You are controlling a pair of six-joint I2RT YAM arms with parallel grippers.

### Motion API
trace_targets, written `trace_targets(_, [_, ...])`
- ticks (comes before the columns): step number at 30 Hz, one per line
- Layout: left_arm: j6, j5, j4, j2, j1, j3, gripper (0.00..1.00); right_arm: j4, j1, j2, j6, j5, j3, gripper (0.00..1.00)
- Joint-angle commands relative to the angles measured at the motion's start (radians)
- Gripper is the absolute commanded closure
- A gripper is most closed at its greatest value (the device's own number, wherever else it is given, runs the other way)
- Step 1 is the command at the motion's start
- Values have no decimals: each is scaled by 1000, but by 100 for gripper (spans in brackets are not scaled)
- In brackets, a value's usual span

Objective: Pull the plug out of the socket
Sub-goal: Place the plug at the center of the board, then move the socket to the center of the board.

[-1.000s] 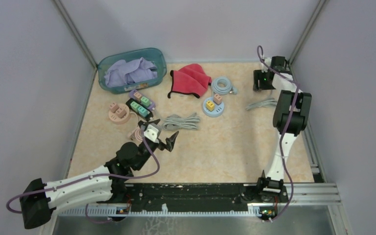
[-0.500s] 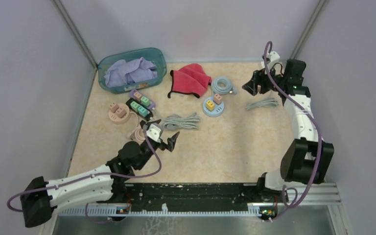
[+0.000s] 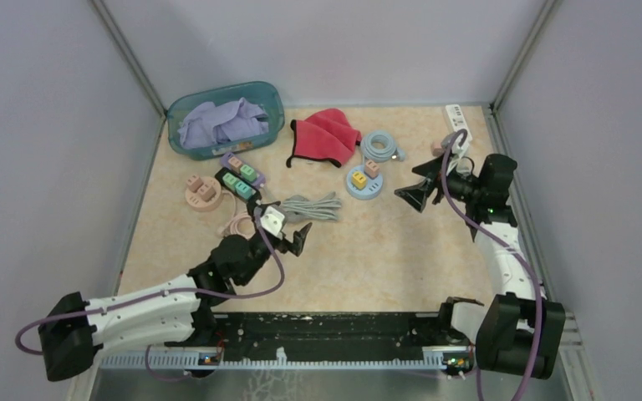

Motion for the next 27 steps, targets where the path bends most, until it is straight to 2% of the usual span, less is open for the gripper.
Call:
trace_targets(1, [7,3,-32,52,9,79,0,142,-4,-25,27,-49,27,1])
trace_targets(4, [-45,69,-101,124,56,162,0,106,-4,-14,3,-41,37,1])
trace_targets(6, [-124,231,-110,172,120,204,0,98,-5,-11,-2,-28,38,1])
trace_targets(10, [-289,550,-24,325,279,283,0,56,-4,-8,-20,-6,54,2])
trace_targets(15, [-355,816,-26,625,396,533,0,4,-4,-6,-48,22,75,2])
trace_targets(19, [-384,951,-130,885,473,770,2,-51,-4,6,-68,44,100,2])
trace_targets(22, [-372,996,-188,1022,502,915,0,-93,-4,15,-91,63,120,2])
trace_targets(25, [-311,974,-281,1097,496,1039,0,-108,-5,25,-105,71,124,2])
trace_targets(27, [-260,905,-312,1114,480,1079,0,-118,-10,29,-114,76,128,2])
